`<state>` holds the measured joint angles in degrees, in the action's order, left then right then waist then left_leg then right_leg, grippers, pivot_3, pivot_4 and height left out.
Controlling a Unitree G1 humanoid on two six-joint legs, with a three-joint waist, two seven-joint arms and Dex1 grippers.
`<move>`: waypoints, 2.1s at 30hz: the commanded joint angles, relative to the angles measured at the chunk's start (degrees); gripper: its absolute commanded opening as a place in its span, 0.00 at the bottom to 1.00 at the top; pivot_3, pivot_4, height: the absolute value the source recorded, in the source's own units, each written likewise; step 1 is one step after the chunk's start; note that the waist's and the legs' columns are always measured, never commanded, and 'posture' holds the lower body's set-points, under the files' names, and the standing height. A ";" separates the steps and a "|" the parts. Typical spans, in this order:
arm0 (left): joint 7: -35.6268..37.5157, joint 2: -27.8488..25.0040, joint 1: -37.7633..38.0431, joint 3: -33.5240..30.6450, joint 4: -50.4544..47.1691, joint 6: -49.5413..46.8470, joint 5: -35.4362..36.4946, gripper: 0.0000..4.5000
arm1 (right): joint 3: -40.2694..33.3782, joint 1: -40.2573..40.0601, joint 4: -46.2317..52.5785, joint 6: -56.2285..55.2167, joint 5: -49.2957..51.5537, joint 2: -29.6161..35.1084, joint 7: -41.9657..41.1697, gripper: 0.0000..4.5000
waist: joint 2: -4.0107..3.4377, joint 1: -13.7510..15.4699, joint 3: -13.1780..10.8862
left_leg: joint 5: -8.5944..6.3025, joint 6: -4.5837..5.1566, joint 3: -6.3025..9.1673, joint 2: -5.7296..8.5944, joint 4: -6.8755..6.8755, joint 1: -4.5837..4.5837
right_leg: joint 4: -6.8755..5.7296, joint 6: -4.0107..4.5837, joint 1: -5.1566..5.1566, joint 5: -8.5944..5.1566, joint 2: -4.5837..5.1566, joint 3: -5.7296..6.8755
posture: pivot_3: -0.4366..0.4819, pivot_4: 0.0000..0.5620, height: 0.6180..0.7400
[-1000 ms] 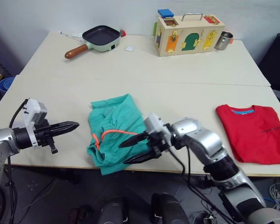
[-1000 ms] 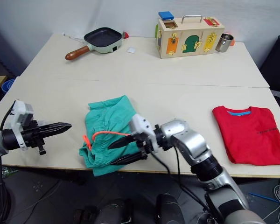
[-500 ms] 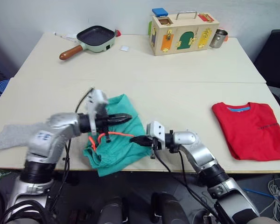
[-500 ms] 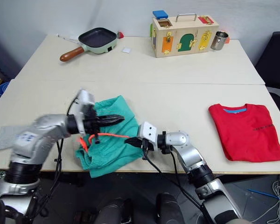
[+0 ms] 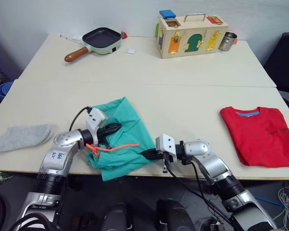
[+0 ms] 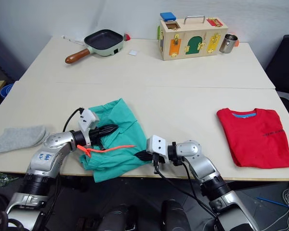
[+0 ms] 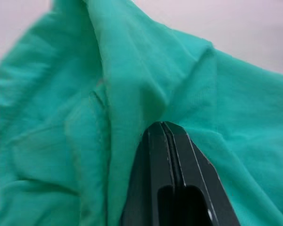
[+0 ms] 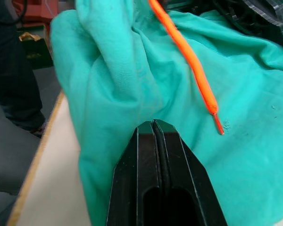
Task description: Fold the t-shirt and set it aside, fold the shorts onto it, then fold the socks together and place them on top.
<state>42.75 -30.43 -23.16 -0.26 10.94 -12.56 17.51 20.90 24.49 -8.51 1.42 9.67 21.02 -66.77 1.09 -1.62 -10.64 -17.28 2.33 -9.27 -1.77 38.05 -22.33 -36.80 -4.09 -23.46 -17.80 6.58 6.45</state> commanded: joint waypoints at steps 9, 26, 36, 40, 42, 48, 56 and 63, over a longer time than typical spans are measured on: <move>10.71 -5.90 1.02 -8.28 -18.18 -6.19 15.06 0.00 | -3.80 7.17 -0.04 4.86 6.12 -4.89 0.67 0.01 | 0.00 -0.13 0.00 | 0.01 0.00 0.08 -0.02 0.00 -0.06 | -0.09 0.01 -0.06 0.00 0.02 0.05 | 0.48 0.27 1.00; -5.75 -0.11 2.12 3.81 -11.99 -5.82 -4.45 0.00 | 1.16 3.03 -2.34 1.53 -4.46 -3.24 5.82 0.01 | 0.01 0.09 0.00 | 0.01 0.05 0.12 0.05 0.00 -0.09 | -0.06 -0.01 0.03 0.00 -0.01 0.00 | 0.48 0.27 1.00; -6.79 4.08 -10.49 -1.22 11.27 10.18 -6.27 0.00 | 0.70 -1.89 3.45 4.90 0.56 1.19 -0.38 0.01 | 0.08 -0.12 0.05 | 0.02 0.08 0.14 0.08 0.01 -0.06 | -0.11 -0.01 0.08 0.01 0.02 0.09 | 0.48 0.27 1.00; -0.95 2.97 -8.41 -4.32 8.28 13.37 -1.90 0.00 | -6.03 -0.95 8.06 15.50 11.06 -0.83 1.96 0.01 | 0.08 -0.01 0.04 | 0.02 0.08 0.13 0.06 0.01 -0.13 | -0.13 -0.01 0.04 0.01 -0.01 0.14 | 0.48 0.27 1.00; 2.58 1.25 -6.30 -6.13 4.38 13.24 0.94 0.00 | -9.35 0.64 11.66 26.62 18.09 0.65 2.08 0.04 | 0.08 -0.09 0.04 | 0.02 0.08 0.14 0.04 0.06 -0.17 | -0.13 -0.01 0.03 0.01 0.00 0.10 | 0.48 0.27 1.00; 11.72 -4.55 1.28 -10.20 -9.90 7.14 10.65 0.00 | -13.15 9.13 13.06 58.64 29.39 8.98 5.73 0.42 | 0.05 -0.09 0.03 | 0.00 0.06 0.36 0.04 0.02 -0.18 | 0.16 0.04 0.02 -0.02 0.13 0.16 | 0.48 0.27 1.00; 15.27 -7.70 11.27 -9.60 -19.42 1.90 12.34 0.00 | -11.55 20.97 -3.56 71.70 26.30 3.83 14.06 0.99 | -0.01 -0.19 -0.01 | -0.03 0.00 0.38 0.06 -0.06 -0.24 | 0.17 0.12 -0.06 -0.06 0.14 0.21 | 0.48 0.27 1.00; 17.23 -7.11 17.82 -9.71 -18.77 7.91 9.66 0.00 | -10.93 27.93 -15.92 71.45 22.51 -9.76 20.02 0.95 | -0.01 -1.78 0.00 | -0.01 -0.03 0.27 -0.02 -0.10 -0.24 | -0.11 0.14 -0.13 -0.08 0.03 0.19 | 0.48 0.27 1.00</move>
<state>59.70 -36.77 -5.75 -8.71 -6.17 -4.57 26.42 9.93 52.60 -22.48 72.59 32.73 12.95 -48.75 1.08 -3.39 -10.65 -17.28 2.28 -8.99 -1.80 37.94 -22.57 -36.91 -3.93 -23.60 -17.88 6.61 6.64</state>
